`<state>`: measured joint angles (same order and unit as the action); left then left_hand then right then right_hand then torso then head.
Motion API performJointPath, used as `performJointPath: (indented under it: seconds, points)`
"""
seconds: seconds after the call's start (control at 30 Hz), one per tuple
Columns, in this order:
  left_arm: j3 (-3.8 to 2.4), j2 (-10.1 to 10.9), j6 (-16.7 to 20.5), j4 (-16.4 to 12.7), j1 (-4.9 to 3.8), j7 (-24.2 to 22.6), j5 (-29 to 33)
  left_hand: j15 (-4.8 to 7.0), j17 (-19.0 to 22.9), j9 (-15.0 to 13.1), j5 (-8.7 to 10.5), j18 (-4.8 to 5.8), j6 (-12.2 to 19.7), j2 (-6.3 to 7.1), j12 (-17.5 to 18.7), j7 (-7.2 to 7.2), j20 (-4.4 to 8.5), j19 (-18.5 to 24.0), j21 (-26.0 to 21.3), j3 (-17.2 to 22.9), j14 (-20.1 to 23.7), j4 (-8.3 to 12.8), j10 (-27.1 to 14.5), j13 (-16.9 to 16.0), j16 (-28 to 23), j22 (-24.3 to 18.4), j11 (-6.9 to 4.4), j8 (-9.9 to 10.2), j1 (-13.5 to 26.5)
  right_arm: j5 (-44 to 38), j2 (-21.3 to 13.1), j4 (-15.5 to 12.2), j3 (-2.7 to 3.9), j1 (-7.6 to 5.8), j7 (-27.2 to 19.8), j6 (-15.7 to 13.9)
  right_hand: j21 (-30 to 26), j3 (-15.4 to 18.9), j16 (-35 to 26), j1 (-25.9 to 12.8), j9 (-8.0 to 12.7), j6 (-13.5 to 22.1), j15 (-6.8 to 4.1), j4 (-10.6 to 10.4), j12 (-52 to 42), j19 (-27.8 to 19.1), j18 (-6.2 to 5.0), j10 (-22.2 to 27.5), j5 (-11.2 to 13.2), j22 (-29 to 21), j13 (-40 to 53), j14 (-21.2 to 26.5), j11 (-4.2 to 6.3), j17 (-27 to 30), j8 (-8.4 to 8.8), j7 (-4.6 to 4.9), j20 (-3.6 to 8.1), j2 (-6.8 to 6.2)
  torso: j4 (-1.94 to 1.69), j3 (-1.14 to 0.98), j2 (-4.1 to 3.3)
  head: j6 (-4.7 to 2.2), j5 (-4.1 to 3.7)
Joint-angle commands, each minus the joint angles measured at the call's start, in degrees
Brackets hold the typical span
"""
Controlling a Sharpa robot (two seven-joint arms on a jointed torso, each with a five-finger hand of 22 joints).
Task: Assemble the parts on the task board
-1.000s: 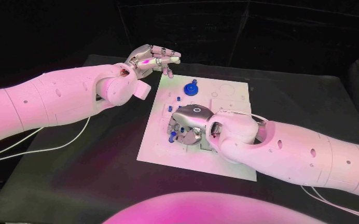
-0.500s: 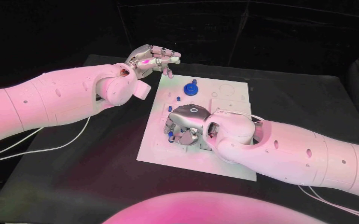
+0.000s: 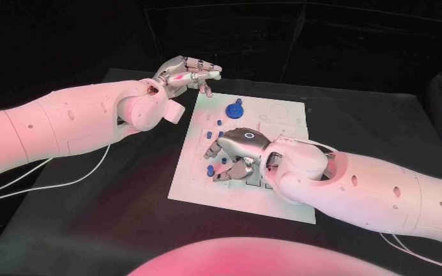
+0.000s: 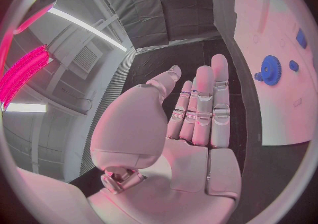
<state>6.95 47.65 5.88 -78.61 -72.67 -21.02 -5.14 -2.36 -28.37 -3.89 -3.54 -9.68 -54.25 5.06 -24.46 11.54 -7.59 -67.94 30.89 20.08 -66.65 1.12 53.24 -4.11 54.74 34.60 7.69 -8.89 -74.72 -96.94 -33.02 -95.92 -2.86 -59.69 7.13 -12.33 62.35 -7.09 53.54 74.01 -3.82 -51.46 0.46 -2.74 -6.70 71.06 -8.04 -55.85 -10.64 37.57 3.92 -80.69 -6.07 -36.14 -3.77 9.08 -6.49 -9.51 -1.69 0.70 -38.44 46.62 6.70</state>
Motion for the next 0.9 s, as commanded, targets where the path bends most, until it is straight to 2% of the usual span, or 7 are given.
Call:
performJointPath:
  seconds: [0.03, 0.27, 0.43, 0.53, 0.6, 0.73, 0.9]
  points:
    - [-0.04, 0.14, -0.79, 0.11, -0.09, -0.01, 0.21, -0.08, 0.05, 0.02, 0.19, -0.72, 0.32, -0.27, -0.18, 0.22, -0.35, -0.14, -0.20, -0.27, 0.33, -0.09, -0.44, 0.09, 0.36, -0.05, -0.13, -0.18, 0.44, 4.69, -2.85, -2.32, 0.03, -0.07, -3.38, -6.24, -1.25, 7.05, -0.78, 1.85, -0.12, 1.02, 0.29, -2.05, -1.37, -0.68, -1.19, 1.67, 0.09, -1.80, 0.00, 0.77, -0.05, 1.29, -0.04, -0.13, 0.05, 1.37, 0.19, -0.01, 0.09, -0.18, -0.08]
    - [-0.02, 0.31, -0.77, 0.24, -0.07, -0.01, 0.21, -0.08, 0.05, 0.02, 0.19, -0.72, 0.32, -0.27, -0.18, 0.22, -0.35, -0.14, -0.20, -0.27, 0.33, -0.09, -0.44, 0.09, 0.36, -0.05, -0.13, -0.18, 0.44, 15.14, -12.10, -7.29, 0.21, -1.31, -2.26, -10.22, 0.14, 8.59, 1.08, 5.49, -0.61, -3.21, -0.29, -3.68, -6.60, 1.20, -0.75, -3.52, -0.47, 0.65, 0.86, -0.78, 0.61, -0.69, -1.19, 0.25, 0.46, 4.55, 0.34, -0.03, 0.41, -0.81, -1.36]
    - [0.01, 0.55, -0.75, 0.00, -0.06, -0.01, 0.21, -0.08, 0.05, 0.02, 0.19, -0.72, 0.32, -0.27, -0.18, 0.22, -0.35, -0.14, -0.20, -0.27, 0.33, -0.09, -0.44, 0.09, 0.36, -0.05, -0.13, -0.18, 0.44, 21.46, -19.14, -10.12, 0.28, -2.31, 3.51, -7.84, 9.12, 9.86, 10.19, 2.94, -1.19, -7.38, -2.81, -5.58, -17.91, 7.61, 1.51, -18.81, 0.76, 15.04, 6.85, -4.43, 3.86, -12.24, -3.55, -2.01, 2.60, 6.15, 0.55, 0.04, 0.53, -1.54, -4.20]
    - [0.03, 0.70, -0.71, -0.21, -0.05, -0.03, 0.21, -0.08, 0.05, 0.02, 0.19, -0.72, 0.32, -0.27, -0.18, 0.22, -0.35, -0.14, -0.20, -0.27, 0.33, -0.09, -0.44, 0.09, 0.36, -0.05, -0.13, -0.18, 0.44, 23.19, -23.09, -11.54, 0.27, -2.55, 7.44, -6.10, 10.42, 11.29, 13.80, 1.94, -1.43, -7.58, -3.66, -6.66, -24.21, 8.28, 1.78, -19.15, 0.32, 16.62, 12.64, -5.15, 4.78, -16.60, -5.25, -2.85, 3.64, 6.36, 0.93, -0.02, 0.66, -1.84, -6.25]
    - [0.03, 0.73, -0.71, -0.33, -0.05, -0.04, 0.21, -0.08, 0.05, 0.02, 0.19, -0.72, 0.32, -0.27, -0.18, 0.22, -0.35, -0.14, -0.20, -0.27, 0.33, -0.09, -0.44, 0.09, 0.36, -0.05, -0.13, -0.18, 0.44, 23.57, -24.38, -11.88, 0.26, -2.59, 8.80, -5.63, 10.55, 12.02, 15.13, 1.03, -1.56, -7.55, -3.78, -7.46, -27.24, 8.31, 1.82, -19.31, -0.01, 16.74, 15.53, -5.30, 4.89, -18.31, -5.95, -3.06, 3.74, 6.49, 1.07, -0.03, 0.73, -1.82, -6.46]
    - [0.05, 0.80, -0.76, -0.70, -0.03, -0.06, 0.21, -0.08, 0.05, 0.02, 0.19, -0.72, 0.32, -0.27, -0.18, 0.22, -0.35, -0.14, -0.20, -0.27, 0.33, -0.09, -0.44, 0.09, 0.36, -0.05, -0.13, -0.18, 0.44, 24.16, -27.03, -12.39, 0.21, -2.58, 11.99, -5.04, 11.75, 14.98, 21.11, -1.07, -2.04, -6.57, -4.24, -10.50, -47.22, 8.98, 2.18, -20.45, -2.24, 18.63, 38.65, -5.92, 5.14, -26.61, -9.02, -3.36, 4.05, 7.86, 1.33, -0.13, 0.79, -1.82, -7.47]
    - [0.08, 0.92, -0.74, -0.82, -0.01, -0.05, 0.21, -0.08, 0.05, 0.02, 0.19, -0.72, 0.32, -0.27, -0.18, 0.22, -0.35, -0.14, -0.20, -0.27, 0.33, -0.09, -0.44, 0.09, 0.36, -0.05, -0.13, -0.18, 0.44, 23.73, -28.37, -12.51, 0.16, -2.09, 15.96, -4.44, 12.18, 17.62, 23.43, -1.60, -2.35, -5.04, -3.89, -12.13, -54.00, 9.23, 2.19, -19.61, -1.63, 19.34, 47.46, -5.89, 5.09, -29.90, -11.57, -3.26, 4.06, 8.48, 1.65, -0.22, 0.90, -1.70, -7.85]
